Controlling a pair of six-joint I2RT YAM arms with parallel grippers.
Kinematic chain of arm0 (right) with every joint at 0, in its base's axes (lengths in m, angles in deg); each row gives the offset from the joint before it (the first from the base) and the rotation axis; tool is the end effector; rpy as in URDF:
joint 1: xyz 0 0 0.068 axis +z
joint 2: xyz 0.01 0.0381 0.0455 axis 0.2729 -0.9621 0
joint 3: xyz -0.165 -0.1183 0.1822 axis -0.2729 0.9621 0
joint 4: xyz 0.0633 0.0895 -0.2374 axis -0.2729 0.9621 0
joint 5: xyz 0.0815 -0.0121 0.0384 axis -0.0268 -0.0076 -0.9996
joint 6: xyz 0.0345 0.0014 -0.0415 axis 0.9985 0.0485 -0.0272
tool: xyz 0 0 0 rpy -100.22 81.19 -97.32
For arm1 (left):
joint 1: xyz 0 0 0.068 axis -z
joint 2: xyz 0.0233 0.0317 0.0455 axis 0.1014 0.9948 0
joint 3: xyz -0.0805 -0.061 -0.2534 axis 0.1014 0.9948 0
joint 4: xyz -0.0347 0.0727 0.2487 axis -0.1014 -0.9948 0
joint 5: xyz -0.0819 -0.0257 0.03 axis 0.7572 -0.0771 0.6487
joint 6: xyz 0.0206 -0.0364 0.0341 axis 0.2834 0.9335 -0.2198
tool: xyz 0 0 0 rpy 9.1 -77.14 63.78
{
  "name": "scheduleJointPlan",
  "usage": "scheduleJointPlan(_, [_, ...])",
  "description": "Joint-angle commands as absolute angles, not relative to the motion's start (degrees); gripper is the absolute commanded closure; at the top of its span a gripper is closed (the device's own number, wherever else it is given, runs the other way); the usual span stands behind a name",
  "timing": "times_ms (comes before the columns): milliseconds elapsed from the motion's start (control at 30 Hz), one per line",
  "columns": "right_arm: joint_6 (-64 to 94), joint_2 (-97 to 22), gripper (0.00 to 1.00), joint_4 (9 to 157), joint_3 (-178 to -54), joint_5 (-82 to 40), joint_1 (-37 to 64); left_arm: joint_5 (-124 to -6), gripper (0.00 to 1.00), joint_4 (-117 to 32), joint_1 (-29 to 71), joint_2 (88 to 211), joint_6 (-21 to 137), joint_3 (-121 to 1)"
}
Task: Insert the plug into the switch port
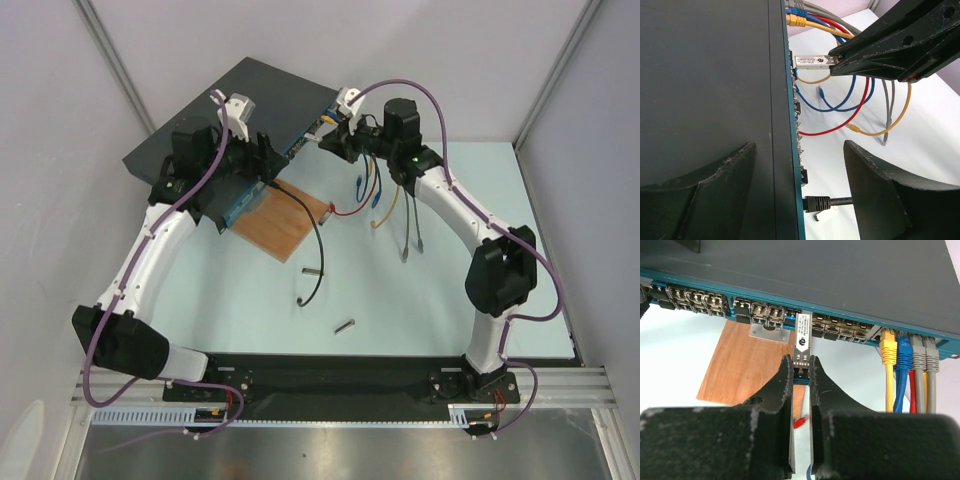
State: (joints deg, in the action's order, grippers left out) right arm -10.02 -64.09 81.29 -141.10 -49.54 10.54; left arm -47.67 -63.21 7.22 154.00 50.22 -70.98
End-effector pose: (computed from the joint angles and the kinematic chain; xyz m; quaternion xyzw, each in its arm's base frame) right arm 0.3965 0.2203 0.3841 -0.4622 0.5723 0.2765 0.6184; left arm 0.3075 -0.0870 0.4166 0.1945 0.7648 -0.2613 0.5558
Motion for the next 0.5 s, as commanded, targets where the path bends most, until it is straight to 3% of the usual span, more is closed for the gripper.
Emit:
scheduleJointPlan(0, [-12.2,-64.7,1.00,81.0,-144.4,-50.2,10.7,-47.2,0.24,-61.7,6.8,154.7,50.1,-73.6])
scheduleJointPlan(467, [-13.1,-68.1,1.00,82.2,-148.7,-49.0,10.7,-46.2,0.24,-60.5,6.8,156.0,50.5,-74.4])
